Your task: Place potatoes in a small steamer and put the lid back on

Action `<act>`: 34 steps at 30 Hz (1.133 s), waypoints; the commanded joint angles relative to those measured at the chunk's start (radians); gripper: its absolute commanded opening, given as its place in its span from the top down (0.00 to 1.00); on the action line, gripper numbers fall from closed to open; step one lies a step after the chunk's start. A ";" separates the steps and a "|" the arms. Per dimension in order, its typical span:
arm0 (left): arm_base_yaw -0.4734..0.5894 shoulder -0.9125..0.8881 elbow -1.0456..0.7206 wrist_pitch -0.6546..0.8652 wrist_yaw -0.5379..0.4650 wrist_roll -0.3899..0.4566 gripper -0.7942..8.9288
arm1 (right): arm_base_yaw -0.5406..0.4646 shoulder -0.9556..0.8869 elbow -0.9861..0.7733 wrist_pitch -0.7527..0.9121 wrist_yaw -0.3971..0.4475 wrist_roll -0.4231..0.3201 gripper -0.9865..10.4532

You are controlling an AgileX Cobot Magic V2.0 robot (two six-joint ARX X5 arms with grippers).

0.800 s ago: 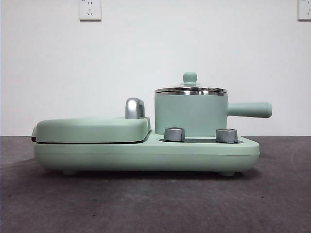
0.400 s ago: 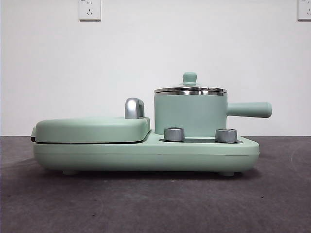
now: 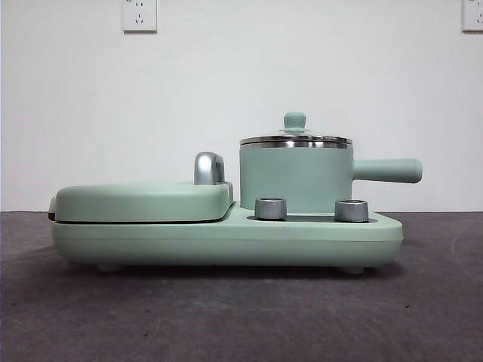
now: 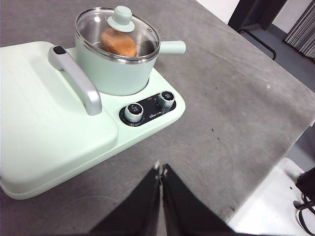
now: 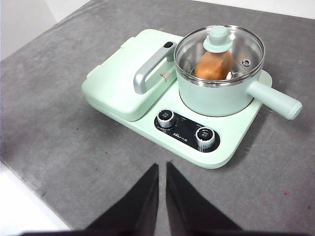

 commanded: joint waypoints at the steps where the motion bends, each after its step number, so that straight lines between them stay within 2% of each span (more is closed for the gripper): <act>1: -0.008 0.004 0.010 0.010 -0.003 0.000 0.91 | 0.006 0.005 0.006 0.011 0.000 -0.001 0.89; 3: -0.001 -0.010 -0.006 0.035 -0.003 0.000 0.91 | 0.006 0.005 0.006 0.011 0.000 -0.002 0.89; 6: 0.067 -0.039 -0.043 0.064 0.014 0.000 0.91 | 0.006 0.005 0.006 0.011 0.000 -0.002 0.89; 9: 0.184 -0.109 -0.172 0.212 0.070 0.000 0.91 | 0.006 0.005 0.006 0.011 0.000 -0.002 0.89; 15: 0.476 -0.339 -0.518 0.542 0.072 0.024 0.91 | 0.006 0.005 0.006 0.011 0.000 -0.002 0.89; 20: 0.648 -0.514 -0.719 0.608 0.059 0.058 0.91 | 0.006 0.005 0.006 0.011 0.000 -0.002 0.89; 26: 0.694 -0.625 -0.864 0.609 -0.037 0.064 0.91 | 0.006 0.005 0.006 0.011 0.000 -0.001 0.89; 34: 0.691 -0.626 -0.919 0.601 -0.045 0.102 0.91 | 0.006 0.005 0.006 0.011 0.000 -0.001 0.89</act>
